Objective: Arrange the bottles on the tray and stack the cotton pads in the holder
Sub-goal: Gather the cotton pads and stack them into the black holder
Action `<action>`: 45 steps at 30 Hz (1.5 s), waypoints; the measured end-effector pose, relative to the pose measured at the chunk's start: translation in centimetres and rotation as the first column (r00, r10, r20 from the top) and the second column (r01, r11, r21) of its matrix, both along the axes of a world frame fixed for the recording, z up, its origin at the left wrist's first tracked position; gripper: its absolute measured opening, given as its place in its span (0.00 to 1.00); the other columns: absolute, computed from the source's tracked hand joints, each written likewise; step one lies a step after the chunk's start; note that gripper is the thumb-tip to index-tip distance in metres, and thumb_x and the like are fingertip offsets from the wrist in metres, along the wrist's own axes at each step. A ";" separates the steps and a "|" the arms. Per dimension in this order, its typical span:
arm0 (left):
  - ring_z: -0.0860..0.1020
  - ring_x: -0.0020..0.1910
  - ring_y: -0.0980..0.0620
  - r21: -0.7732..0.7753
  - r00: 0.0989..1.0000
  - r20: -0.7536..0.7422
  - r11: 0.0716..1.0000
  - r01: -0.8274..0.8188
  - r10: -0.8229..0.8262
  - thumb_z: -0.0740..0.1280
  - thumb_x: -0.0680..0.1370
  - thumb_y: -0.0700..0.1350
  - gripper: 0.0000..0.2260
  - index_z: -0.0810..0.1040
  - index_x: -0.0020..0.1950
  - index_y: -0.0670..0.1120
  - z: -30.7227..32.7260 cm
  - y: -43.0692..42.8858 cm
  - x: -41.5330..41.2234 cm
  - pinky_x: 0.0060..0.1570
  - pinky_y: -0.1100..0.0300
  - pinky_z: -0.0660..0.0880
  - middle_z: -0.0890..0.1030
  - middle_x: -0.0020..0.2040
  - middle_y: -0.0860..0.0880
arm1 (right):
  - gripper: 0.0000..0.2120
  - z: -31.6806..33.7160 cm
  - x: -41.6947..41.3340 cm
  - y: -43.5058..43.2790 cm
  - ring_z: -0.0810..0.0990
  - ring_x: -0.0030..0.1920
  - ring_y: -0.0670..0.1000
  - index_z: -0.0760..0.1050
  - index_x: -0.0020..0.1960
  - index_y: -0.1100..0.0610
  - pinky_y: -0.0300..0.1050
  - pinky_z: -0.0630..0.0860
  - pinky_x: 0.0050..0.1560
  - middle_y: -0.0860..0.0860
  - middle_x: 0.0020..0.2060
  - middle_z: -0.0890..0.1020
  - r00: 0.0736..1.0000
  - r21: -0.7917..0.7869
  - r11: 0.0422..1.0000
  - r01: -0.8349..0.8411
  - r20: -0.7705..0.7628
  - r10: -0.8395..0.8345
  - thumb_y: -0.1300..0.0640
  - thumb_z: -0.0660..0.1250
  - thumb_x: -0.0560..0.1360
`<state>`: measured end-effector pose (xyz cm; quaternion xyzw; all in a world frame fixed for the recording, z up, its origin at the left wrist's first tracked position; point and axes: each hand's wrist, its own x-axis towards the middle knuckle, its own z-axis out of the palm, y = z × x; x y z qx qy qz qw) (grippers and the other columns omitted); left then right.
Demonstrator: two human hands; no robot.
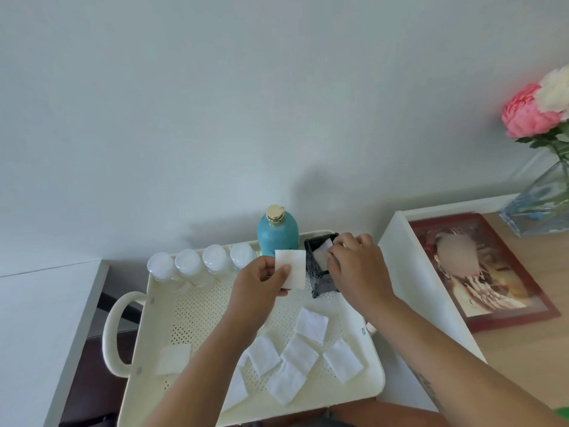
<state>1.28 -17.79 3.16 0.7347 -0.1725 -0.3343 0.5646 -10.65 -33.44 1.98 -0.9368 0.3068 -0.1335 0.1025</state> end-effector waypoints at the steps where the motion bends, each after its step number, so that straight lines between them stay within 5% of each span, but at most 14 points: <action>1: 0.84 0.42 0.55 0.001 1.000 -0.007 1.000 -0.007 0.007 0.68 0.78 0.47 0.03 0.81 0.51 0.51 -0.1 0.0 0.0 0.44 0.62 0.81 0.86 0.44 0.55 | 0.11 -0.1 -0.2 -0.2 0.72 0.50 0.57 0.80 0.43 0.56 0.51 0.71 0.46 0.48 0.46 0.81 0.999 0.000 1.000 -0.014 0.029 0.014 0.57 0.60 0.77; 6: 0.84 0.40 0.57 0.013 1.000 -0.017 1.000 -0.023 0.023 0.68 0.78 0.47 0.04 0.81 0.51 0.51 -0.5 -0.4 -0.2 0.40 0.65 0.79 0.86 0.43 0.55 | 0.21 -1.1 -0.7 -1.0 0.64 0.71 0.56 0.79 0.44 0.52 0.53 0.57 0.71 0.46 0.44 0.84 0.975 -0.001 0.991 -0.137 -0.175 0.135 0.48 0.48 0.79; 11: 0.84 0.40 0.58 0.005 0.999 -0.029 1.000 -0.025 0.025 0.68 0.78 0.47 0.03 0.81 0.51 0.51 -0.8 -1.0 -0.5 0.37 0.68 0.78 0.86 0.43 0.56 | 0.30 -1.1 -0.1 -0.9 0.58 0.74 0.51 0.79 0.49 0.47 0.57 0.46 0.74 0.46 0.55 0.82 0.949 0.075 0.985 -0.158 -0.264 0.172 0.39 0.39 0.78; 15: 0.84 0.41 0.56 -0.001 0.998 -0.053 0.999 -0.033 0.033 0.69 0.78 0.48 0.04 0.81 0.51 0.51 -1.1 -1.8 -0.7 0.44 0.61 0.81 0.86 0.44 0.54 | 0.15 -0.6 -0.7 -0.9 0.66 0.68 0.55 0.77 0.52 0.49 0.54 0.59 0.70 0.45 0.50 0.82 0.989 0.120 0.986 -0.114 -0.082 0.124 0.45 0.53 0.79; 19: 0.84 0.38 0.56 -0.008 0.996 -0.045 0.997 -0.079 0.079 0.70 0.77 0.47 0.02 0.82 0.48 0.51 -0.9 -3.1 -1.5 0.45 0.58 0.82 0.85 0.42 0.52 | 0.08 -0.4 -1.6 -1.2 0.74 0.48 0.54 0.76 0.53 0.50 0.48 0.71 0.45 0.45 0.45 0.79 0.992 0.145 0.989 0.010 0.124 -0.028 0.51 0.63 0.76; 25: 0.83 0.32 0.50 0.023 0.976 0.127 0.983 -0.180 0.175 0.70 0.77 0.45 0.05 0.75 0.47 0.52 0.1 -5.9 -3.3 0.28 0.64 0.78 0.81 0.41 0.48 | 0.17 -2.4 -3.0 -1.2 0.72 0.59 0.47 0.69 0.66 0.50 0.40 0.68 0.52 0.44 0.57 0.75 0.980 0.404 0.913 0.058 0.153 -0.129 0.48 0.58 0.79; 30: 0.82 0.37 0.45 0.091 0.954 0.258 0.979 -0.179 0.151 0.69 0.76 0.47 0.08 0.70 0.46 0.56 0.2 -7.8 -4.4 0.39 0.45 0.81 0.78 0.38 0.52 | 0.17 -3.2 -3.4 -0.3 0.73 0.60 0.45 0.71 0.65 0.53 0.42 0.72 0.56 0.45 0.61 0.73 0.962 0.476 0.876 0.080 0.193 -0.193 0.55 0.52 0.79; 37: 0.82 0.39 0.49 0.174 0.943 0.331 0.979 -0.102 0.039 0.69 0.77 0.50 0.13 0.72 0.59 0.53 0.5 -8.0 -5.0 0.41 0.45 0.82 0.80 0.46 0.58 | 0.19 -3.9 -3.7 -0.1 0.70 0.64 0.45 0.67 0.69 0.55 0.44 0.72 0.62 0.46 0.67 0.69 0.965 0.454 0.889 0.066 0.199 -0.173 0.57 0.52 0.79; 42: 0.76 0.44 0.55 0.193 0.735 0.671 0.980 -0.052 -0.094 0.67 0.78 0.47 0.10 0.75 0.59 0.50 -0.2 -6.4 -5.7 0.42 0.69 0.71 0.76 0.52 0.58 | 0.19 -4.8 -3.6 0.0 0.70 0.65 0.45 0.67 0.69 0.57 0.37 0.69 0.62 0.47 0.67 0.69 0.957 0.414 0.908 0.061 0.235 -0.172 0.58 0.53 0.79; 45: 0.74 0.50 0.47 0.345 0.462 0.824 0.937 0.048 -0.328 0.67 0.78 0.43 0.07 0.80 0.54 0.45 -0.4 -6.6 -5.3 0.49 0.55 0.75 0.81 0.53 0.50 | 0.19 -5.2 -3.6 0.1 0.70 0.64 0.44 0.68 0.68 0.58 0.32 0.66 0.58 0.48 0.67 0.70 0.952 0.395 0.916 0.072 0.245 -0.181 0.59 0.54 0.78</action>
